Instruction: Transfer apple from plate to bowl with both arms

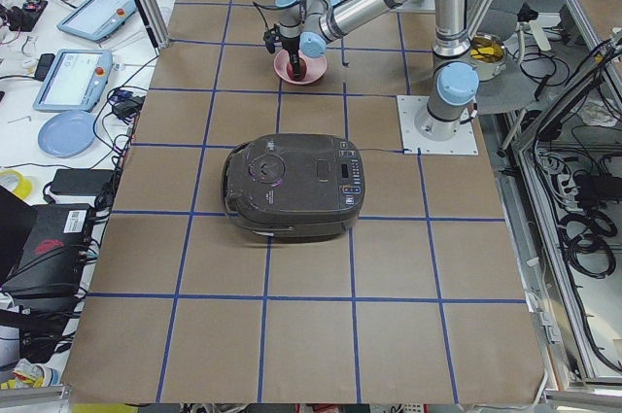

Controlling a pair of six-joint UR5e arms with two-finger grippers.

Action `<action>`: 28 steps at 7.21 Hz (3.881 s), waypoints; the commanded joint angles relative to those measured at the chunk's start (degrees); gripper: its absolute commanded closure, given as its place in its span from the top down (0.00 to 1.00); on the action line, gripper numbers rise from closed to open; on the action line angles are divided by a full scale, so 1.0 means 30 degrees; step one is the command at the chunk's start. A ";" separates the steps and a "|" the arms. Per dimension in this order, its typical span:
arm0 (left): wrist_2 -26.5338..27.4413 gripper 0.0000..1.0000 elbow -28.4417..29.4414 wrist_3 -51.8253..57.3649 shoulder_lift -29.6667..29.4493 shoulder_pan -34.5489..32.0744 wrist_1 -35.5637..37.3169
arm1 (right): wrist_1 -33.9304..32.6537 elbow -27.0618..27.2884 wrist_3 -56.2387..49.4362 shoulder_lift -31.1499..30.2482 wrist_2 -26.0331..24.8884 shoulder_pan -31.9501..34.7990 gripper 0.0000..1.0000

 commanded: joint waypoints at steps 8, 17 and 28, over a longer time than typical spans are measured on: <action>0.0543 0.02 0.3924 -0.7309 0.0581 -0.4289 -0.0664 | 1.3633 -1.0663 -0.1156 -0.3665 0.0265 -0.4855 1.00; 0.0437 0.02 0.6592 -1.3740 -0.3343 -0.8610 0.0685 | 1.3603 -1.0549 -0.2121 -0.4283 0.1262 -0.4972 1.00; 0.0262 1.00 0.6914 -1.4386 -0.3410 -0.8553 0.0627 | 1.3925 -1.0754 -0.3559 -0.4224 0.1292 -0.4972 1.00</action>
